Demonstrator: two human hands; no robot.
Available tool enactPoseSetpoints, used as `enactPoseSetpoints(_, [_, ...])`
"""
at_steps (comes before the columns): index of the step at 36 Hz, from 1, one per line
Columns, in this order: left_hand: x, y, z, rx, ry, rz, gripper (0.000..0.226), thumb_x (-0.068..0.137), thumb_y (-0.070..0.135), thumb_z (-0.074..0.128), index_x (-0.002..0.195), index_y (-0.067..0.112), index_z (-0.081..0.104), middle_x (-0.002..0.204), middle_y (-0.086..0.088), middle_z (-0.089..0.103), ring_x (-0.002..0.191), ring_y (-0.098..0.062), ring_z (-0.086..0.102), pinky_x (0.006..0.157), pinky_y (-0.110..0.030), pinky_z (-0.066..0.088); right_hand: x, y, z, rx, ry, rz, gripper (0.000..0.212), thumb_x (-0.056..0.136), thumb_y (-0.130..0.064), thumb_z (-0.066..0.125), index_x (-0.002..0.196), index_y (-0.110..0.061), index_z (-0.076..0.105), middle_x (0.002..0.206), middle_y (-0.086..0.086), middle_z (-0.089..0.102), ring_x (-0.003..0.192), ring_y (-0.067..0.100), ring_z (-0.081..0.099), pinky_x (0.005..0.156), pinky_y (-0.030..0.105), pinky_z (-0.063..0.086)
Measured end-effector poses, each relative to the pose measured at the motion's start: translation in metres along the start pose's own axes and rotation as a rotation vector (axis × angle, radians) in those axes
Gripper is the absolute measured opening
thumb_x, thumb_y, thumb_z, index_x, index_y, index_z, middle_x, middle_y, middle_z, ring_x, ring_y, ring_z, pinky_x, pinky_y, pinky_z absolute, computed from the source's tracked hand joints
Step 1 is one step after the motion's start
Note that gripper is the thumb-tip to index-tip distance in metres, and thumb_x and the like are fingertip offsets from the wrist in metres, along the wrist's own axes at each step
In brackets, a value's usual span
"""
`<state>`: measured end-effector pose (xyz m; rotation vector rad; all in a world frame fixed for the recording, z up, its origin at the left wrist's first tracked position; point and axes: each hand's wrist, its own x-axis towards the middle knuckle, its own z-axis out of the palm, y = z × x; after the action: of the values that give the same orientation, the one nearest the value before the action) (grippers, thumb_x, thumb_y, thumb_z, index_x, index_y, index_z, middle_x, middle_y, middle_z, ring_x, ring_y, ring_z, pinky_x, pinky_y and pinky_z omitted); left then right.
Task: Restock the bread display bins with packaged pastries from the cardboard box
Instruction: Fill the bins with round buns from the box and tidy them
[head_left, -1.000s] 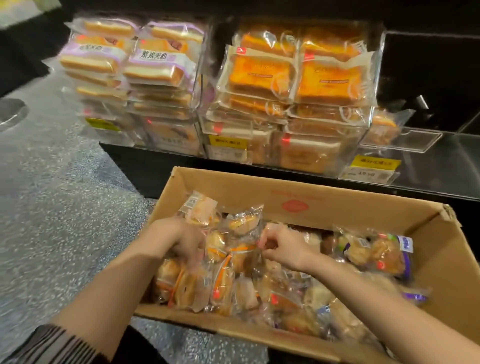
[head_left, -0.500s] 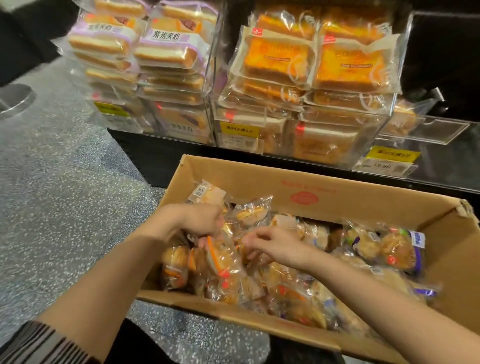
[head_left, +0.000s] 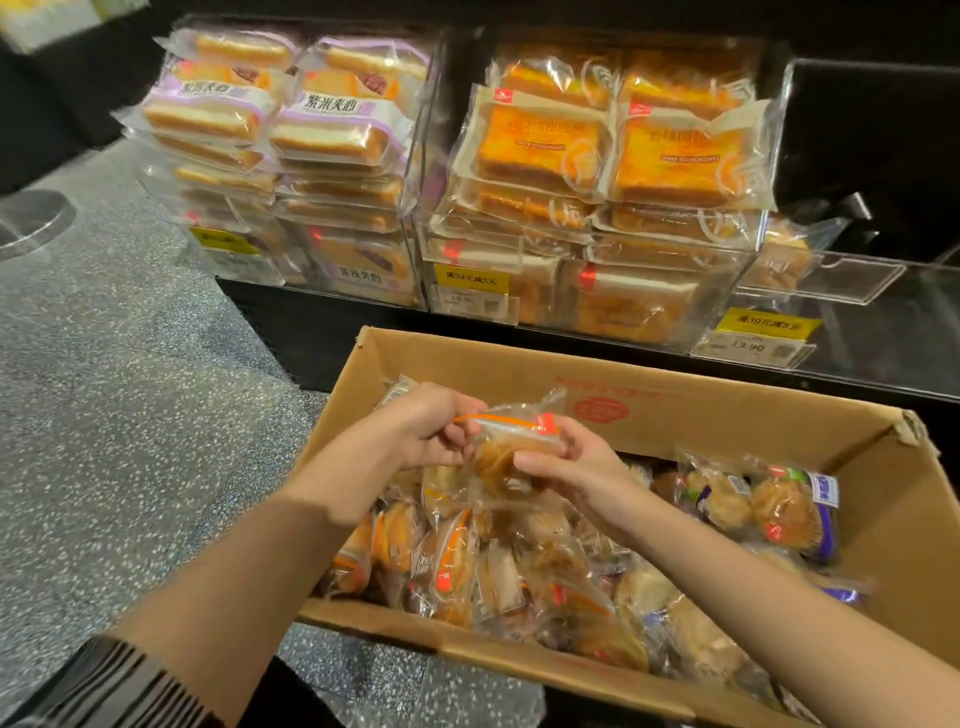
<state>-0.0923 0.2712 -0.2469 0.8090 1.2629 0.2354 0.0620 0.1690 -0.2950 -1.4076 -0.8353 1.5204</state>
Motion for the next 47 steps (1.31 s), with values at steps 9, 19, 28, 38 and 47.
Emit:
enactPoseSetpoints(9, [0.015,-0.020,0.001,0.439,0.158,0.004,0.042,0.104,0.046,0.024,0.098,0.011,0.047,0.063,-0.007,0.055,0.053,-0.013,0.048,0.050,-0.025,0.042,0.014,0.011,-0.001,-0.290,0.160,0.101,0.062,0.066,-0.023,0.087,0.120,-0.013,0.058,0.110,0.001,0.068,0.102,0.017,0.065,0.095,0.039,0.051])
enactPoseSetpoints(19, [0.029,-0.087,0.005,1.568,0.096,-0.029,0.040,0.087,0.053,0.058,0.076,0.015,0.058,0.083,0.001,0.060,0.078,-0.014,0.059,0.076,-0.031,0.050,0.024,0.040,-0.009,-0.509,0.331,0.287,0.070,0.060,-0.027,0.090,0.120,-0.015,0.056,0.103,0.002,0.067,0.096,0.022,0.065,0.085,0.042,0.056])
enactPoseSetpoints(28, [0.043,-0.097,0.001,1.703,0.101,0.213,0.025,0.088,0.034,0.066,0.079,0.012,0.057,0.071,0.004,0.053,0.061,-0.010,0.050,0.054,-0.022,0.044,0.019,0.031,-0.016,-0.626,0.286,0.268,0.056,0.066,-0.030,0.087,0.109,-0.012,0.056,0.103,0.004,0.066,0.093,0.020,0.063,0.084,0.039,0.055])
enactPoseSetpoints(38, [0.044,-0.093,0.003,2.126,-0.680,0.697,0.030,0.083,0.025,0.066,0.113,0.025,0.062,0.106,0.002,0.052,0.099,-0.014,0.042,0.082,-0.027,0.040,0.010,0.014,-0.030,-0.532,0.270,0.191,0.053,0.069,-0.026,0.086,0.112,-0.013,0.058,0.101,0.001,0.068,0.094,0.018,0.065,0.086,0.035,0.054])
enactPoseSetpoints(47, [0.047,-0.094,0.003,2.333,-0.583,0.773,0.028,0.085,0.034,0.067,0.112,0.029,0.068,0.129,0.009,0.057,0.125,-0.015,0.037,0.103,-0.034,0.027,-0.001,0.005,-0.041,-0.579,0.249,0.161,0.052,0.069,-0.029,0.085,0.110,-0.012,0.058,0.103,0.001,0.066,0.095,0.018,0.062,0.066,0.025,0.046])
